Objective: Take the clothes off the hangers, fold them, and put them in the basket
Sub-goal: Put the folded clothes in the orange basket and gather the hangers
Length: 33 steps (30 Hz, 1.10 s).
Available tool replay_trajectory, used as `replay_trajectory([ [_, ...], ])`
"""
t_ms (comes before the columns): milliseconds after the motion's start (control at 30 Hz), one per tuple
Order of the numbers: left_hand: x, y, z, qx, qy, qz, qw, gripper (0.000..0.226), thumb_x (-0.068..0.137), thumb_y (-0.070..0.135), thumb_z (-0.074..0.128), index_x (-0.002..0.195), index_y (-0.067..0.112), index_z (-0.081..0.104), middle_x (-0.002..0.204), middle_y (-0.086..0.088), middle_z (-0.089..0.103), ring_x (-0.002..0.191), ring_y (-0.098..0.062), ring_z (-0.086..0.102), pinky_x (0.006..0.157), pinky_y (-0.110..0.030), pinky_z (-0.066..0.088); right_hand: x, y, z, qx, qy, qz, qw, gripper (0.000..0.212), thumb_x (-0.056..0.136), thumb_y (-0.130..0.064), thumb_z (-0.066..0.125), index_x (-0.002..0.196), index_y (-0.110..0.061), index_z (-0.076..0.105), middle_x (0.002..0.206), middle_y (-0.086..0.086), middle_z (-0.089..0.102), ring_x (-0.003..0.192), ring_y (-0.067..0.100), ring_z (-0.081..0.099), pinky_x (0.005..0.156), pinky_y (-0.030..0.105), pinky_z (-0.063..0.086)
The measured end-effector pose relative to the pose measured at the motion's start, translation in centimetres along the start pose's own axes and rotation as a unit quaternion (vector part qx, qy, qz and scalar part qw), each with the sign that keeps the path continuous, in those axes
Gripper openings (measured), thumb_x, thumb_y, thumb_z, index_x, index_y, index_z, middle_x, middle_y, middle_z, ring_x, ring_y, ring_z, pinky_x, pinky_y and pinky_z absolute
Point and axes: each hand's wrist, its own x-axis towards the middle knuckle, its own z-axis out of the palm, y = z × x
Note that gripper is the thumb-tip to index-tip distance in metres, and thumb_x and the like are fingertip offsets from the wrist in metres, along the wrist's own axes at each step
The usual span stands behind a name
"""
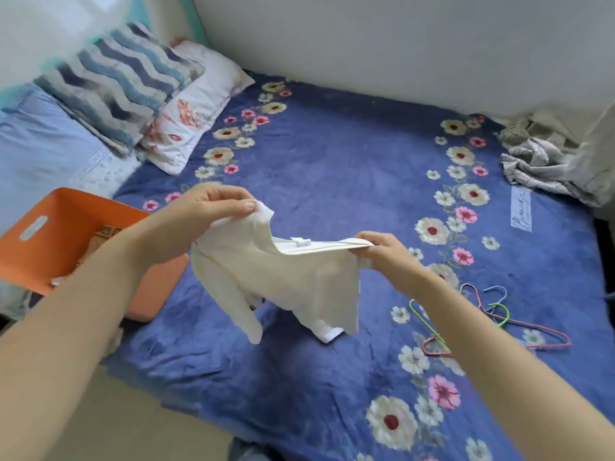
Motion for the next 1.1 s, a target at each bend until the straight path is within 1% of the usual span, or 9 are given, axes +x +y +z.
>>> replay_trajectory([
  [133, -0.4, 0.7, -5.8, 0.085, -0.12, -0.045, 0.988, 0.048, 0.057, 0.054, 0.071, 0.101, 0.034, 0.072, 0.115, 0.003, 0.068, 0.098, -0.014, 0.068, 0.078, -0.025, 0.051, -3.0, -6.9, -0.3, -0.059, 0.036, -0.035, 0.997, 0.028, 0.076, -0.023, 0.056, 0.084, 0.002, 0.065, 0.069, 0.005, 0.049, 0.065, 0.015, 0.043, 0.056, 0.028, 0.032],
  [267, 0.5, 2.3, -11.5, 0.214, -0.281, -0.083, 0.932, 0.042, 0.065, 0.023, 0.082, 0.106, 0.026, 0.071, 0.103, -0.007, 0.073, 0.097, -0.025, 0.07, 0.083, -0.034, 0.056, -5.9, -14.2, 1.0, -0.1, 0.036, -0.063, 0.992, 0.027, 0.091, -0.02, 0.067, 0.067, -0.029, 0.074, 0.061, -0.011, 0.06, 0.057, 0.003, 0.052, 0.053, 0.022, 0.038],
  [333, 2.3, 2.8, -13.6, 0.321, -0.282, -0.107, 0.898, 0.029, 0.072, 0.016, 0.082, 0.1, 0.016, 0.074, 0.095, -0.005, 0.075, 0.093, -0.024, 0.071, 0.086, -0.036, 0.056, -6.8, -16.9, 1.4, -0.188, 0.015, -0.042, 0.981, 0.016, 0.078, -0.047, 0.076, 0.082, -0.032, 0.076, 0.067, -0.012, 0.065, 0.061, 0.002, 0.058, 0.056, 0.021, 0.043],
  [400, 4.5, 3.5, -14.9, 0.408, -0.249, -0.122, 0.87, 0.032, 0.066, 0.029, 0.082, 0.095, 0.014, 0.075, 0.09, 0.001, 0.076, 0.088, -0.018, 0.072, 0.088, -0.034, 0.056, -6.5, -18.2, 1.4, -0.376, 0.035, 0.034, 0.925, 0.038, 0.059, -0.057, 0.083, 0.082, -0.029, 0.072, 0.071, -0.008, 0.068, 0.067, 0.01, 0.063, 0.058, 0.025, 0.047],
  [533, 10.4, 4.3, -14.8, 0.517, -0.121, -0.106, 0.841, 0.021, 0.078, 0.028, 0.078, 0.087, 0.01, 0.072, 0.085, -0.005, 0.072, 0.084, -0.024, 0.067, 0.084, -0.035, 0.055, -2.5, -17.0, -0.5, -0.573, 0.177, 0.129, 0.79, 0.028, 0.074, -0.028, 0.079, 0.088, -0.01, 0.064, 0.074, 0.002, 0.058, 0.072, 0.026, 0.056, 0.059, 0.029, 0.043],
  [767, 17.2, 3.4, -13.2, 0.631, 0.17, -0.05, 0.755, 0.01, 0.092, 0.014, 0.05, 0.098, 0.013, 0.058, 0.1, -0.011, 0.058, 0.103, -0.035, 0.06, 0.074, -0.036, 0.041, 3.5, -13.3, -6.8, -0.55, 0.35, 0.203, 0.731, 0.022, 0.091, -0.013, 0.048, 0.108, -0.01, 0.061, 0.113, 0.016, 0.063, 0.106, 0.035, 0.061, 0.073, 0.033, 0.04],
  [833, 18.7, 3.7, -14.2, 0.585, 0.219, -0.052, 0.779, 0.016, 0.089, 0.006, 0.048, 0.098, 0.011, 0.06, 0.104, -0.015, 0.063, 0.098, -0.036, 0.062, 0.074, -0.036, 0.045, 5.1, -13.4, -8.7, -0.411, 0.399, 0.222, 0.789, 0.025, 0.086, -0.009, 0.044, 0.102, -0.007, 0.063, 0.097, 0.016, 0.068, 0.089, 0.032, 0.067, 0.063, 0.028, 0.043],
  [967, 21.7, 6.1, -14.8, 0.131, 0.254, -0.047, 0.957, 0.024, 0.087, 0.0, 0.043, 0.084, 0.014, 0.061, 0.083, -0.013, 0.067, 0.072, -0.038, 0.07, 0.068, -0.051, 0.06, 7.5, -16.3, -10.9, 0.064, 0.417, 0.15, 0.894, 0.04, 0.086, 0.003, 0.028, 0.102, -0.007, 0.063, 0.06, 0.02, 0.067, 0.042, 0.025, 0.065, 0.037, 0.02, 0.044],
  [1100, 24.0, 8.4, -12.4, -0.224, 0.294, 0.055, 0.927, 0.028, 0.094, 0.002, 0.042, 0.08, 0.023, 0.054, 0.098, -0.005, 0.058, 0.096, -0.038, 0.062, 0.073, -0.046, 0.058, 10.0, -17.2, -13.0, 0.229, 0.474, -0.011, 0.85, 0.045, 0.089, -0.001, 0.033, 0.113, -0.023, 0.065, 0.085, 0.007, 0.063, 0.063, 0.022, 0.066, 0.057, 0.032, 0.056],
])
